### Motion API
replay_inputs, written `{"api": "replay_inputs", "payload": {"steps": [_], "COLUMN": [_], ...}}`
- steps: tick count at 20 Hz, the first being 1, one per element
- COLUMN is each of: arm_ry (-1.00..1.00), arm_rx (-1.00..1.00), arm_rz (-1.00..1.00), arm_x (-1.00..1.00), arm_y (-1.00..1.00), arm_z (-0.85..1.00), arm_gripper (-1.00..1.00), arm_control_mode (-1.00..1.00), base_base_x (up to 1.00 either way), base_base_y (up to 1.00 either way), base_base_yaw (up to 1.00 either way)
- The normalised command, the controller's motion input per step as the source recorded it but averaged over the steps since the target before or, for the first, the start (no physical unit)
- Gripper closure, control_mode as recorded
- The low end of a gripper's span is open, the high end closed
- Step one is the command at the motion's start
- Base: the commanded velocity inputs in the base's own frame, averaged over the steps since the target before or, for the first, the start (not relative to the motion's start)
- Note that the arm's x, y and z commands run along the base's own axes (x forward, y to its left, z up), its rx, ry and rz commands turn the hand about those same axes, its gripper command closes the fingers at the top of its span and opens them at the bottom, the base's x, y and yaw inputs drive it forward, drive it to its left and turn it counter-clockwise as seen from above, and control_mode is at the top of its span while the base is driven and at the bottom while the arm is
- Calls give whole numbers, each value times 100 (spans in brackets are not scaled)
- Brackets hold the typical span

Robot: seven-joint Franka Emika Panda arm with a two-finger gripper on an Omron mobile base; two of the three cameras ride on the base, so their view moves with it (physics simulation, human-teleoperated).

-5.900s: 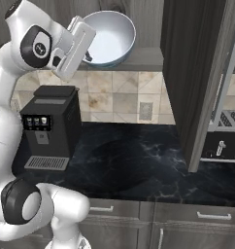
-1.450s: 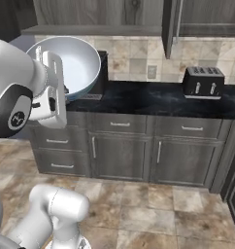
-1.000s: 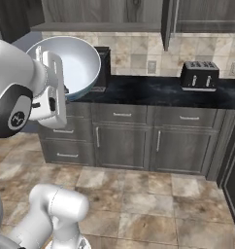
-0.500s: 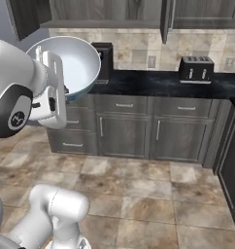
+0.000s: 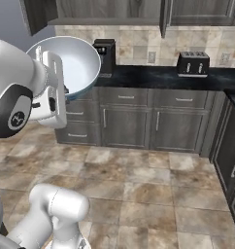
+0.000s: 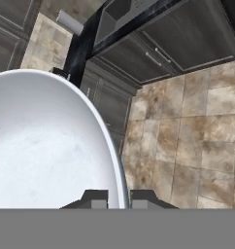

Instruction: Move the bowls from the cabinet to the plates on the dining table.

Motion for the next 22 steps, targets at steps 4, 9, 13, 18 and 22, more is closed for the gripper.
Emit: {"api": "replay_inputs", "payload": {"steps": [4,9,13,18,22], "arm_ry": [0,0,0,0,0], "arm_rx": [0,0,0,0,0], "arm_rz": [0,0,0,0,0], "arm_x": [0,0,0,0,0], "arm_y": [0,0,0,0,0], "arm_z": [0,0,0,0,0], "arm_gripper": [100,100,100,100,100], "arm_control_mode": [100,100,100,100,100], "base_base_x": [-62,-62,-62,-62,-62], "base_base_y": [-1,-2,-2,-2,-2], "base_base_yaw": [0,0,0,0,0]}}
